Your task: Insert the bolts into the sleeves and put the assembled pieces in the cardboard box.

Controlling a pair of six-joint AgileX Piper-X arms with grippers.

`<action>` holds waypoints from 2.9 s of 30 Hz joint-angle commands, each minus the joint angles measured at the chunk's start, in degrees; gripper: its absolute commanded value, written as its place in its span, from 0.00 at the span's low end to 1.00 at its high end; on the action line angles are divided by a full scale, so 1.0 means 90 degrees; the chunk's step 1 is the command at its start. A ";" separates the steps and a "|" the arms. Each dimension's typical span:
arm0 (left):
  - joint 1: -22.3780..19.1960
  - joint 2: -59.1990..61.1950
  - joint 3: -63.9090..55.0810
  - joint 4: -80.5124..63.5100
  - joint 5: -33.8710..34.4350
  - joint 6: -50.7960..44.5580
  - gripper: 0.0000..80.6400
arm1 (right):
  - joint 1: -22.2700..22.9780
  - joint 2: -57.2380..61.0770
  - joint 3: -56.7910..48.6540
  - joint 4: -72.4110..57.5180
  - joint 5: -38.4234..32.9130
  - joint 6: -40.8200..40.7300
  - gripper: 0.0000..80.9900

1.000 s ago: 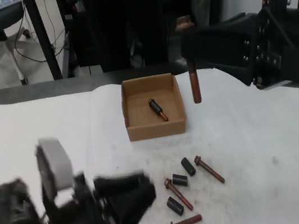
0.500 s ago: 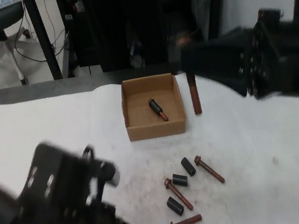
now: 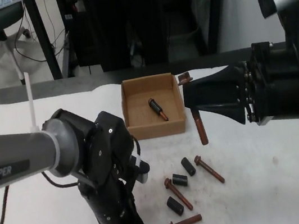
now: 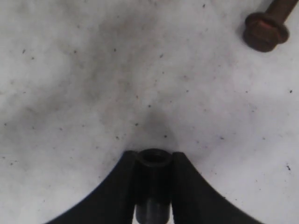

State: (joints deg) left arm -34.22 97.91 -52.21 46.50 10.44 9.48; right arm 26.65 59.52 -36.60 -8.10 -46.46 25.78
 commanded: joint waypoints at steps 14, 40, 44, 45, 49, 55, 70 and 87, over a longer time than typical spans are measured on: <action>0.0002 0.0124 -0.0056 0.0453 -0.0364 0.0495 0.33 | 0.0011 -0.0055 -0.0031 -0.0031 -0.0098 -0.0056 0.01; 0.0002 0.0124 -0.0056 0.0404 -0.0768 0.0619 0.33 | 0.0011 -0.0055 -0.0031 -0.0031 -0.0109 -0.0056 0.01; 0.0002 0.0124 -0.0056 0.0407 -0.0768 0.0608 0.33 | 0.0011 -0.0055 -0.0031 -0.0031 -0.0120 -0.0056 0.01; 0.0002 0.0124 -0.0056 0.0407 -0.0768 0.0606 0.33 | 0.0011 -0.0055 -0.0031 -0.0031 -0.0120 -0.0056 0.01; 0.0002 0.0124 -0.0056 0.0394 -0.0768 0.0607 0.33 | 0.0011 -0.0055 -0.0031 -0.0031 -0.0120 -0.0056 0.01; 0.0002 0.0124 -0.0056 0.0267 -0.0768 0.0607 0.33 | 0.0011 -0.0055 -0.0031 -0.0031 -0.0222 -0.0056 0.01; 0.0002 0.0124 -0.0056 0.0262 -0.0720 0.0607 0.33 | 0.0011 -0.0055 -0.0031 -0.0019 -0.0221 -0.0056 0.01; 0.0002 0.0124 -0.0056 0.0046 -0.0722 0.0607 0.33 | 0.0011 -0.0055 -0.0031 0.0035 -0.0221 -0.0056 0.01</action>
State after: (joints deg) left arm -34.36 98.16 -53.00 49.57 6.85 14.60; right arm 26.65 59.52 -36.60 -7.64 -47.85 25.78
